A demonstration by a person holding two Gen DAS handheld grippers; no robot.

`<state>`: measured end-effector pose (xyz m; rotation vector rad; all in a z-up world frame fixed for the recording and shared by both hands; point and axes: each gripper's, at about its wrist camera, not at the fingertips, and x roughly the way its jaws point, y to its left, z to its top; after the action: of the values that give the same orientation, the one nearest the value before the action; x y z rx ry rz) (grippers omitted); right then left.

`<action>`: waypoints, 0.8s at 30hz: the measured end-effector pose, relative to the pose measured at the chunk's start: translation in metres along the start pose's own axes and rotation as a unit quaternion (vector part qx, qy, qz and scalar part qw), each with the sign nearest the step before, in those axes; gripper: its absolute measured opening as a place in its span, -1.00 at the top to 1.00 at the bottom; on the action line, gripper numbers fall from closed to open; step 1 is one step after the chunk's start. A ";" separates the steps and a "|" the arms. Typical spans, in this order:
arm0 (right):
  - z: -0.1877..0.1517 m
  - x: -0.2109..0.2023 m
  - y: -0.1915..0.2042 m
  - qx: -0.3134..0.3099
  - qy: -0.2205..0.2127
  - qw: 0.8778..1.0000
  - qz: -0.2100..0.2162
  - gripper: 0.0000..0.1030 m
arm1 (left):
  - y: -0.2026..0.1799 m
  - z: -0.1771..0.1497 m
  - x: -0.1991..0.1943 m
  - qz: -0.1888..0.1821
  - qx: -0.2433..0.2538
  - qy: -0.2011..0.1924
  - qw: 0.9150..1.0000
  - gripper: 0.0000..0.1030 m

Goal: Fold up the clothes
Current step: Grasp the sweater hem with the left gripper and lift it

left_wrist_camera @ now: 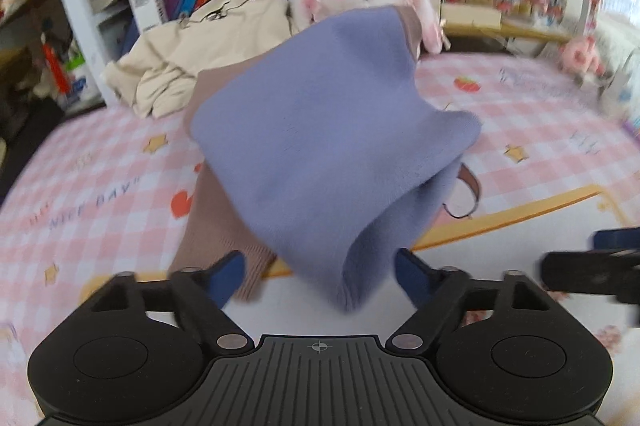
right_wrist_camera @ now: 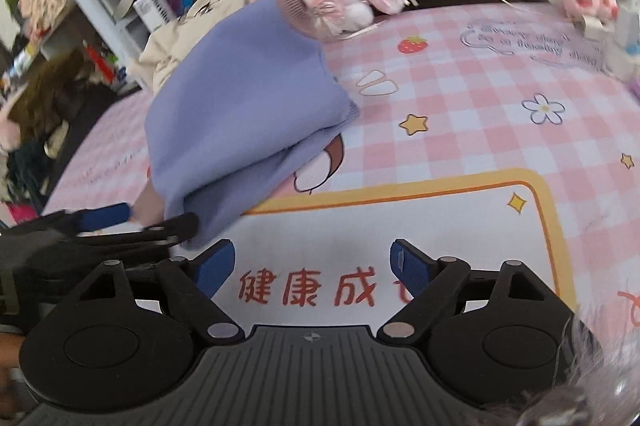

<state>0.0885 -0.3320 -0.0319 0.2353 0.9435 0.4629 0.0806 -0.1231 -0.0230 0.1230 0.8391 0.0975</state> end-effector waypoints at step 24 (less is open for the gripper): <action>-0.010 0.033 -0.051 0.282 0.130 0.921 0.236 0.11 | 0.009 -0.006 -0.108 0.018 -0.015 -0.118 0.993 0.84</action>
<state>0.1107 -0.3609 -0.0814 0.9608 1.2749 0.6661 0.0036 -0.1284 0.0538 0.1178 0.5997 0.1266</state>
